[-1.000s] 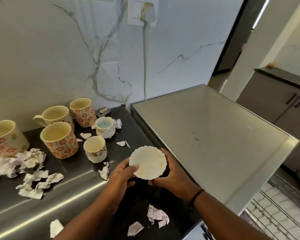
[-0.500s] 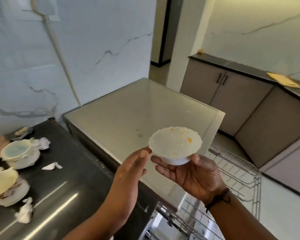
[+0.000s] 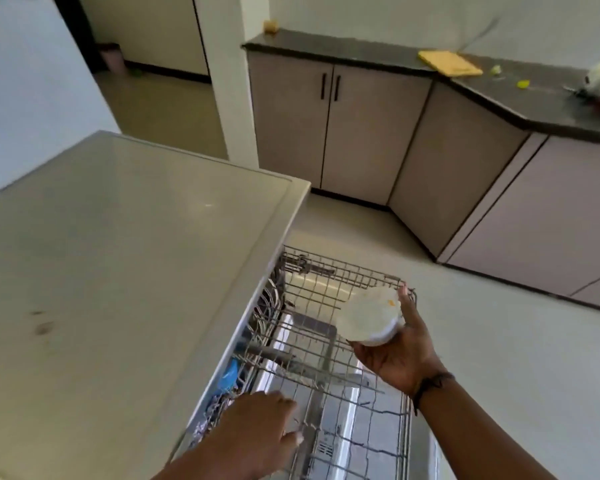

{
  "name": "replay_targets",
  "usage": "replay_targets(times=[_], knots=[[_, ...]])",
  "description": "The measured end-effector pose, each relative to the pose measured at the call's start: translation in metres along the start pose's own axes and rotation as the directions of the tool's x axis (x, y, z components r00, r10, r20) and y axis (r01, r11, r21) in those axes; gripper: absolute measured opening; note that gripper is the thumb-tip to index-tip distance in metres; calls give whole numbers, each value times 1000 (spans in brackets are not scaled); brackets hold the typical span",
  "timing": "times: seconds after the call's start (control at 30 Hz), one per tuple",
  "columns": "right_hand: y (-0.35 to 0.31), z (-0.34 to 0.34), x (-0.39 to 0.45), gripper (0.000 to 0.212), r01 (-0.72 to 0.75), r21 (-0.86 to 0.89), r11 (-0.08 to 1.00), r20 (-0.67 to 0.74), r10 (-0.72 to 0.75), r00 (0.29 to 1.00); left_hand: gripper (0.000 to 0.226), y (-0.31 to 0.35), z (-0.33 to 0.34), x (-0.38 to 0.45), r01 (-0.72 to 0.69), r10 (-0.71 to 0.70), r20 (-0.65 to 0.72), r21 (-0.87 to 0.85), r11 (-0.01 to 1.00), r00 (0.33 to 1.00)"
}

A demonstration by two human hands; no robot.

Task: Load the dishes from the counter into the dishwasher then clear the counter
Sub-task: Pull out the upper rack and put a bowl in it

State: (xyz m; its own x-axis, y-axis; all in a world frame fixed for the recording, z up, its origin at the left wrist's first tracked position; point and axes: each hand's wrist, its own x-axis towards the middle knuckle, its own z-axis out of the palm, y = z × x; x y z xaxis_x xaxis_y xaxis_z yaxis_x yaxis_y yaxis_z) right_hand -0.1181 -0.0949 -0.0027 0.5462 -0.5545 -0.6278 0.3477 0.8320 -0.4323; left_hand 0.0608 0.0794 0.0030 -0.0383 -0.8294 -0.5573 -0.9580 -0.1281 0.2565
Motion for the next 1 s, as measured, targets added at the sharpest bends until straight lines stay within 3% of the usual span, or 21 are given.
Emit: replay_targets(times=[0.07,0.13,0.23,0.3,0.4,0.43,0.5,0.67,1.0], knots=[[-14,-31,24,95,-44,-62,997,-118,36,992,53,-10,21,26,53,-62,139,64,997,988],[-21,-55,50,82,-107,-250,962,-273,36,961,48,-22,42,44,69,-93,219,116,991,971],[-17,-73,86,63,-149,-641,753,-397,-159,904,35,-36,65,57,109,-138,248,127,986,959],[-8,-81,109,74,-164,-830,533,-363,-294,884,31,-39,75,65,139,-165,245,118,983,955],[7,-88,136,84,-269,-963,15,-256,-359,898,32,-36,85,74,154,-173,255,93,984,951],[12,-87,144,86,-278,-954,-109,-222,-361,906,33,-36,89,77,159,-172,255,72,985,952],[21,-86,155,89,-281,-926,-253,-185,-343,921,35,-36,94,83,172,-174,244,27,985,954],[20,-92,173,92,-313,-874,-372,-215,-282,935,33,-37,105,90,196,-185,216,-28,980,959],[-1,-75,186,98,-424,-841,-336,-305,-352,885,36,-33,114,92,201,-177,206,-105,974,962]])
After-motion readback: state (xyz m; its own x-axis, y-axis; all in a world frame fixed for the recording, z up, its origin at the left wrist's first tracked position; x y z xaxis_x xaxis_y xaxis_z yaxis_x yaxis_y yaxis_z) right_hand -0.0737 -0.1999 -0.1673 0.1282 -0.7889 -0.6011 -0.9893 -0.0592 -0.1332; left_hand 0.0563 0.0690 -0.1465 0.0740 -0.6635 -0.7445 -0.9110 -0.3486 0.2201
